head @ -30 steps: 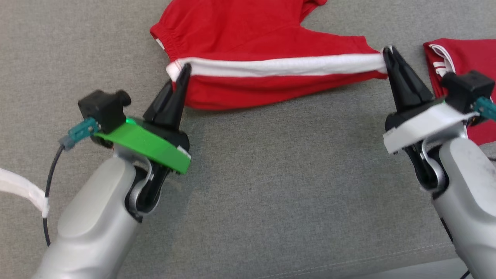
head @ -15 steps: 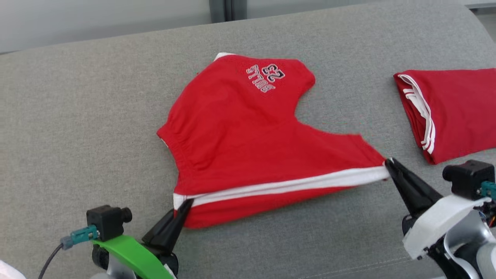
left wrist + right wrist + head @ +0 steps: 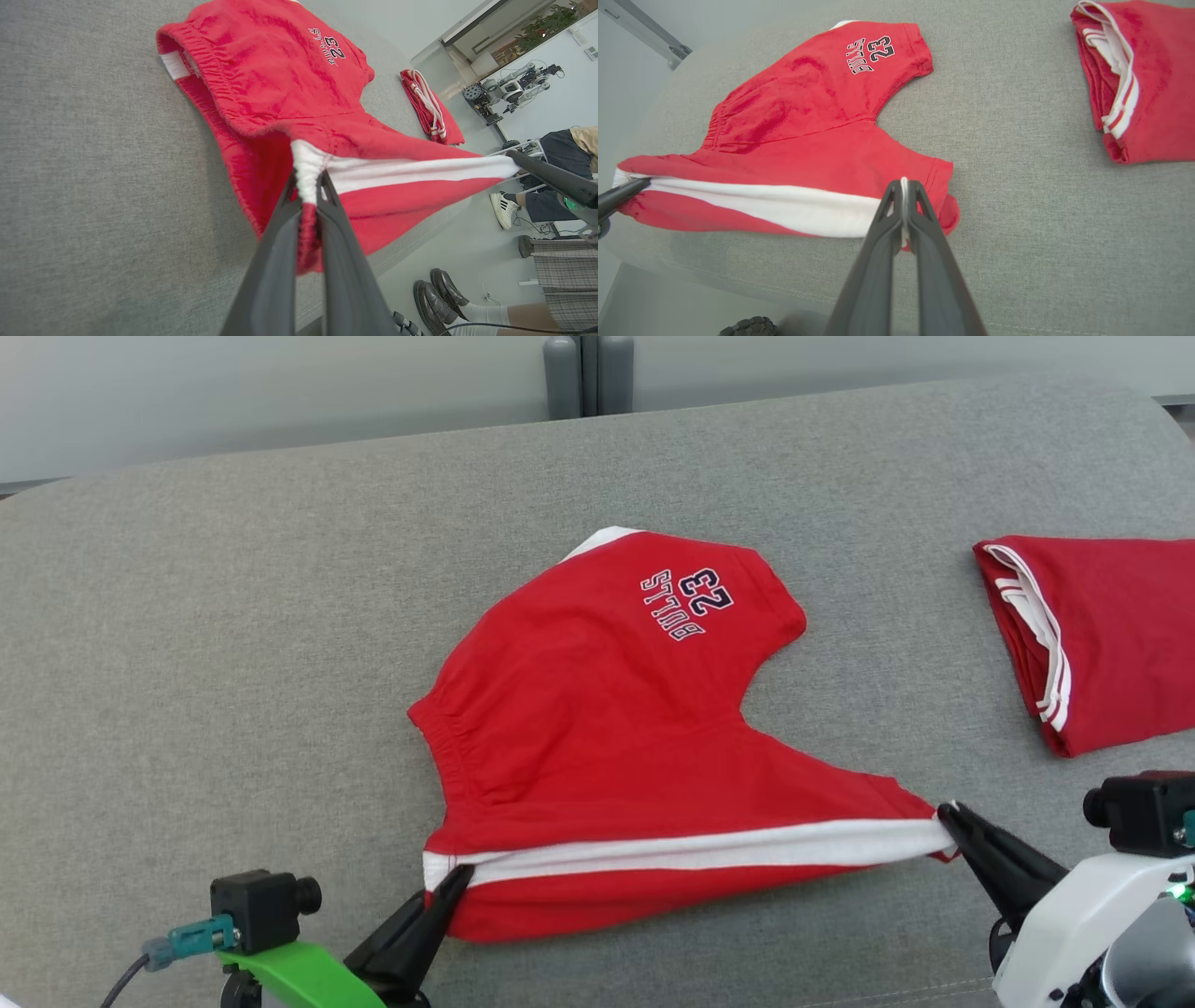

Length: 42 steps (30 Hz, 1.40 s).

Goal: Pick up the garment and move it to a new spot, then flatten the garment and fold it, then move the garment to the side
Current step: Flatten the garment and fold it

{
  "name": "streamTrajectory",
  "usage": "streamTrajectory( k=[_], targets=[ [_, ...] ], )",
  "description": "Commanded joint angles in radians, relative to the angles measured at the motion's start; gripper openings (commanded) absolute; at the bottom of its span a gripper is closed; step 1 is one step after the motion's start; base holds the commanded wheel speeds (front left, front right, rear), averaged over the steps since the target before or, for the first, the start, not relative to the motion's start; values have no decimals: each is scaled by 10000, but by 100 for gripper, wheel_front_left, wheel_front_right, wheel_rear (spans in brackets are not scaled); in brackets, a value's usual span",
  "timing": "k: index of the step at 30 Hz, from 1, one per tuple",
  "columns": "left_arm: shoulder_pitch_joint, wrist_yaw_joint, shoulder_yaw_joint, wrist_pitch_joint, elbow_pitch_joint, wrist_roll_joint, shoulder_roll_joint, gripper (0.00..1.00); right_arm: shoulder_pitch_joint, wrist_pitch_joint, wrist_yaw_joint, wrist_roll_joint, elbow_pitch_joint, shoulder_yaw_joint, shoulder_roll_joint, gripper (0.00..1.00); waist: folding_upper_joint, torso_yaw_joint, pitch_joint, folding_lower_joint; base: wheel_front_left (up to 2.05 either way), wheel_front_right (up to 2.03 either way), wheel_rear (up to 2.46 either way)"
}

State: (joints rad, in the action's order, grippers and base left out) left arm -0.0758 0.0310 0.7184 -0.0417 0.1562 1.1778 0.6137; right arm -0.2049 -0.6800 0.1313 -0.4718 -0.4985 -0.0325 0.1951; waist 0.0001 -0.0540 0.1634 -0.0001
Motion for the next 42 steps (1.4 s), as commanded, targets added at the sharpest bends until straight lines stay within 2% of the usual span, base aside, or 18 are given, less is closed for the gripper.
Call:
streamTrajectory(
  k=[1, 9, 14, 21, 24, 27, 29, 31, 33, 38, 39, 42],
  targets=[
    [-275, -36, -109, -178, -18, -117, -126, 0, 305, 226, -12, 167, -65, -7, 108, 0, -1, 47, 14, 1, 0, 0, 0],
    [-2092, -310, -578, -1065, -565, -906, -1060, 0, 2297, 2368, -14, 888, 328, 326, 1038, 0, -1, 221, -193, 1, 0, 0, 0],
    [-3378, -406, -826, -1029, -654, -966, -1499, 0, 3452, 3285, -14, 1064, 595, 732, 1750, 0, -1, 190, -429, 1, 0, 0, 0],
    [-4301, -365, -1393, -846, 217, -595, -1538, 0, 4635, 3809, -14, 1244, 129, 974, 2584, 0, -1, 38, -253, 1, 0, 0, 0],
    [-4716, -282, -1525, -547, 516, -535, -1349, 0, 5280, 3712, -14, 1184, 107, 1236, 2926, 0, -1, -25, 110, 1, 0, 0, 0],
    [-5294, -261, -1648, -359, 460, -541, -1390, 0, 6147, 3636, -16, 984, 420, 1597, 3104, 0, -1, -80, 697, 1, 0, 0, 0],
    [-5810, -273, -1753, -268, 172, -538, -1512, 0, 6942, 3578, -14, 817, 890, 1922, 3193, 0, -1, -126, 1254, 1, 0, 0, 0],
    [-6448, -247, -2073, -427, -292, -242, -1883, 0, 7965, 3603, -14, 654, 1539, 2330, 3235, 0, -1, -165, 1900, 1, 0, 0, 0],
    [-7255, -235, -2254, -416, -985, -429, -1989, 0, 9121, 3759, -14, 574, 2388, 2834, 3217, 0, -1, -239, 2565, 1, 0, 0, 0],
    [-9584, -521, -2532, -963, -3050, -1090, -2475, 0, 12529, 5019, -14, 760, 5160, 4001, 2461, 0, -1, -528, 3835, 1, 0, 0, 0],
    [-10008, -626, -2675, -1288, -3441, -1164, -2636, 0, 13192, 5487, -17, 765, 5838, 3955, 2093, 0, -1, -580, 3963, 1, 0, 0, 0],
    [-11012, -879, -2901, -1920, -4313, -1785, -2801, 0, 14714, 6691, -20, 1288, 7387, 3978, 1531, 0, -1, -672, 4107, 1, 0, 0, 0]
  ],
)
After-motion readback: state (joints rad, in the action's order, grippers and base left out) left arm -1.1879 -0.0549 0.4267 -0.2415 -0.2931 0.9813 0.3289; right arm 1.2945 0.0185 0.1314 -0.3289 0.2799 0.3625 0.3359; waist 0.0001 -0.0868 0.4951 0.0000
